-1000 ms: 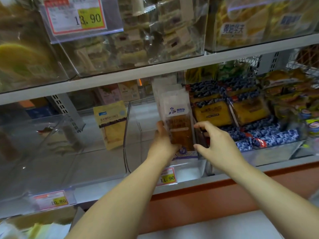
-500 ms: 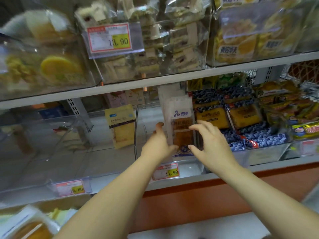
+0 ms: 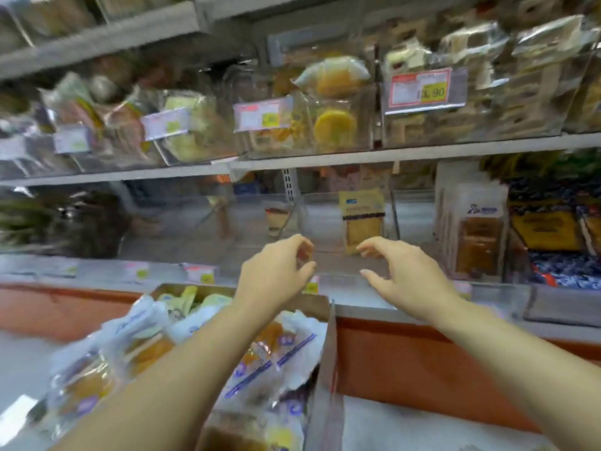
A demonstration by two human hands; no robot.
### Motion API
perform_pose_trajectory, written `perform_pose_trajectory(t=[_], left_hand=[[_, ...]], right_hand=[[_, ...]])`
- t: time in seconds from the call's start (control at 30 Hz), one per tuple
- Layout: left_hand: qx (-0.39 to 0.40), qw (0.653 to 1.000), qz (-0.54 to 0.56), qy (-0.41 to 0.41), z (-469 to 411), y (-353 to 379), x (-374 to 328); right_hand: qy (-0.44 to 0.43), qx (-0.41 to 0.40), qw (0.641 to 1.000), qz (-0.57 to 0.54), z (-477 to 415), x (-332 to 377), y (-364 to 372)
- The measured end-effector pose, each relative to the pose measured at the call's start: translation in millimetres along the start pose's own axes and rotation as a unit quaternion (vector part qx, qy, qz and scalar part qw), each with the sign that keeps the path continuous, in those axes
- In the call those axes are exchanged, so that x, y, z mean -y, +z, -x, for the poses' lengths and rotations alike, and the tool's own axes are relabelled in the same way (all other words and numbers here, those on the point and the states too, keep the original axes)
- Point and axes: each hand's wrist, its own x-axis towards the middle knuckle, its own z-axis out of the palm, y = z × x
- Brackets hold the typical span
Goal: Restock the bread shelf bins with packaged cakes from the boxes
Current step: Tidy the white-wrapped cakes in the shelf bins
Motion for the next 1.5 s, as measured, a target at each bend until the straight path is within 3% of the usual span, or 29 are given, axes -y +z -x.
perform_pose_trajectory(t=[0.17,0.37,0.53,0.67,0.9,1.07,1.27,1.4,1.5], left_hand=[[0.013,0.996,-0.008,-0.083,55.3,-36.8,74.2],[0.074,0.988,-0.037,-0.134,115.6,-58.0,123.4],[0.109,0.985,-0.043,-0.13,140.8,-58.3,142.4],[0.14,0.984,0.004,-0.108,146.8,-58.5,141.8],[0.219,0.972,-0.073,-0.051,150.8,-66.1,141.7],[0.244,0.962,-0.115,-0.048,148.7,-71.5,138.6],[0.225,0.971,-0.064,-0.049,146.3,-73.3,129.3],[0.181,0.982,0.008,-0.058,137.9,-85.3,117.4],[0.109,0.991,0.067,-0.048,126.4,-97.4,98.1]], right_hand=[[-0.047,0.078,0.996,-0.018,-5.8,61.1,29.3],[-0.062,0.268,0.961,0.034,-7.2,100.1,85.7],[0.01,0.351,0.935,0.043,-7.5,101.6,120.4],[0.065,0.358,0.931,-0.001,-15.8,96.2,123.5],[0.088,0.335,0.938,0.009,-22.5,101.3,118.4],[0.129,0.348,0.925,-0.085,-25.1,96.2,115.5],[0.134,0.339,0.926,-0.094,-26.5,97.8,101.1],[0.093,0.23,0.965,-0.088,-24.7,103.6,70.2],[0.086,0.17,0.968,-0.166,-21.3,98.6,42.6]])
